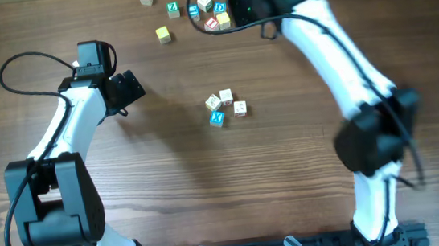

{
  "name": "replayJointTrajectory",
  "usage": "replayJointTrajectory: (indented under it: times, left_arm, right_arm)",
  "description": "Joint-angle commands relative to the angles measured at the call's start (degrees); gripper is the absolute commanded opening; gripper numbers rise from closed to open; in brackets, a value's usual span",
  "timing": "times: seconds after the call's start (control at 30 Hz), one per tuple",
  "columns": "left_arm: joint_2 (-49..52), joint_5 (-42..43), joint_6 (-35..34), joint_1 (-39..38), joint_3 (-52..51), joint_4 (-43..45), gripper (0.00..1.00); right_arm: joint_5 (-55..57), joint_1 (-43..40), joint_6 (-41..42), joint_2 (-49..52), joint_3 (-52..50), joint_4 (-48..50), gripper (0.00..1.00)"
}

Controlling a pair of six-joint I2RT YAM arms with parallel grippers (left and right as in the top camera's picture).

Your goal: Form a circle

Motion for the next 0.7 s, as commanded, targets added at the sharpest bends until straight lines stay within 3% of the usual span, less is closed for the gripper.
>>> replayJointTrajectory:
  times: [0.0,0.17,0.3,0.53,0.67]
  left_arm:
    - [-0.9,-0.6,-0.5,0.3,0.5,0.0,1.0]
    - [-0.9,-0.6,-0.5,0.3,0.5,0.0,1.0]
    - [-0.9,-0.6,-0.5,0.3,0.5,0.0,1.0]
    - [-0.9,-0.6,-0.5,0.3,0.5,0.0,1.0]
    - [-0.9,-0.6,-0.5,0.3,0.5,0.0,1.0]
  right_arm:
    - [-3.4,0.0,10.0,-9.2,0.3,-11.9,0.26]
    - [-8.5,0.9,19.1,-10.9,-0.7,-27.5,0.25]
    - [-8.7,5.7,22.8,-10.9,-9.1,-28.7,0.25]
    - [-8.9,18.6,38.1,-10.9,-33.3,-11.0,0.22]
    - [-7.8,21.6,43.4,-10.9,-42.4,-1.1,0.22]
